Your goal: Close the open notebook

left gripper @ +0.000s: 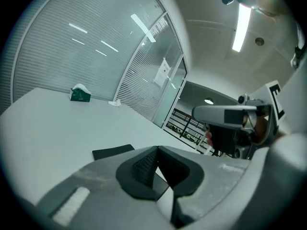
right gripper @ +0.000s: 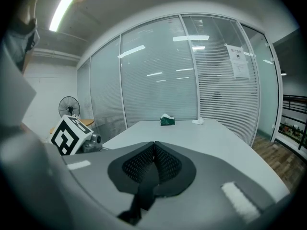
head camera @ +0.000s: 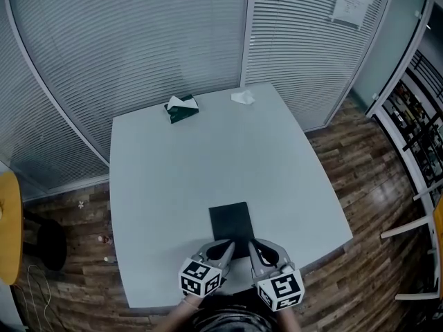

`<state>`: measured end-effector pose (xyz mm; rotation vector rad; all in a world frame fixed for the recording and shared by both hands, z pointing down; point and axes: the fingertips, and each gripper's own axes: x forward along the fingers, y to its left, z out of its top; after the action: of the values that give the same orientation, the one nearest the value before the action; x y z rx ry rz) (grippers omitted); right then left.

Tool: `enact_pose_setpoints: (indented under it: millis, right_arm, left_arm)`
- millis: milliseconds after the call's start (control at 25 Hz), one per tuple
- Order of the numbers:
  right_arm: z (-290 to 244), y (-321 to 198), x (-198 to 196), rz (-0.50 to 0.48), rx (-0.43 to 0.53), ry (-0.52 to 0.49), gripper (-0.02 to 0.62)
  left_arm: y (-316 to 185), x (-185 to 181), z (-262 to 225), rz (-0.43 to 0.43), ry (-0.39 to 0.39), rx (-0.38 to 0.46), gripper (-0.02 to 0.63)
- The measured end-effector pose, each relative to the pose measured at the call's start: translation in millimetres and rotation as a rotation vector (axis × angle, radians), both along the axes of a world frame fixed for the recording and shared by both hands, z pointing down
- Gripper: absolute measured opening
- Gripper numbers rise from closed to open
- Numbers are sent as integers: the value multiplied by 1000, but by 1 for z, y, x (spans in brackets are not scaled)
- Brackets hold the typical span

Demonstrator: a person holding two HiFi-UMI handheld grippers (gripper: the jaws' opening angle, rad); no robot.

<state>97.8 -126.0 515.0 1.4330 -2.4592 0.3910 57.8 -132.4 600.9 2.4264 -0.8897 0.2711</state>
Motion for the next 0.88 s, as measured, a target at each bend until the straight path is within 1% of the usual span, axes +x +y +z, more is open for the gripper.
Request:
enact_pose_setpoints:
  millis: [240, 520, 680, 880]
  right_arm:
    - [-8, 2, -11, -30, 29, -16, 2]
    - [-35, 7, -30, -79, 111, -64, 2]
    - [-55, 8, -42, -105, 156, -80, 2]
    - [-77, 8, -52, -125, 207, -96, 2]
  left_arm:
    - [4, -14, -40, -32, 16, 104, 3]
    - [8, -25, -92, -64, 18, 248, 3]
    - [10, -31, -119, -82, 5, 334, 3]
    - [13, -40, -148, -106, 7, 395, 3]
